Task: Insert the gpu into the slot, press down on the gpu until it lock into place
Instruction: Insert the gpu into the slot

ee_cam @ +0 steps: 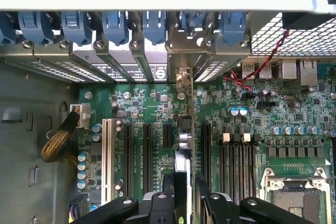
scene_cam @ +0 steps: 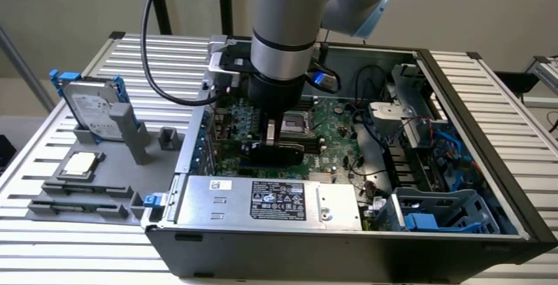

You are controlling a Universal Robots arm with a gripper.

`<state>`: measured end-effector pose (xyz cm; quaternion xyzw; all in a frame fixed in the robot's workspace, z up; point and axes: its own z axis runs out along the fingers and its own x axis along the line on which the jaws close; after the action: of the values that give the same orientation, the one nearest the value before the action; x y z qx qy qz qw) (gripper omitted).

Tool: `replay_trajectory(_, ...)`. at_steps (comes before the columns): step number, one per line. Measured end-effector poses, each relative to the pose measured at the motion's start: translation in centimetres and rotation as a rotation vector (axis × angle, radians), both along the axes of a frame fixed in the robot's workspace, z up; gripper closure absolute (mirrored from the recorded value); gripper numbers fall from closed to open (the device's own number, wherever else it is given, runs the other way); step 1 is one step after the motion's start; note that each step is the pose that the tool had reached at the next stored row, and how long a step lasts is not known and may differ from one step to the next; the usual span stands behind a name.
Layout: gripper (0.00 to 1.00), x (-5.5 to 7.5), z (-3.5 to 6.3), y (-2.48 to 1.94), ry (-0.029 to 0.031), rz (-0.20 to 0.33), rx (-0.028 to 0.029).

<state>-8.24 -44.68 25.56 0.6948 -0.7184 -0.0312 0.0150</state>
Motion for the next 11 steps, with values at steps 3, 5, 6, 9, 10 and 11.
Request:
replay_trajectory(3,0.73,0.18,-0.21,-0.07,0.0014,0.001,0.0000)
replay_trajectory(5,0.73,0.20,-0.32,-0.10,0.0013,0.002,0.0003)
replay_trajectory(6,0.73,0.21,-0.38,-0.09,0.0006,0.003,0.0012)
replay_trajectory(9,0.73,0.21,-0.41,-0.10,0.0010,0.004,0.0010)
replay_trajectory(10,0.73,0.21,-0.36,-0.10,0.0012,0.004,0.0011)
replay_trajectory(11,0.73,0.20,-0.22,-0.10,0.0014,0.004,0.0021)
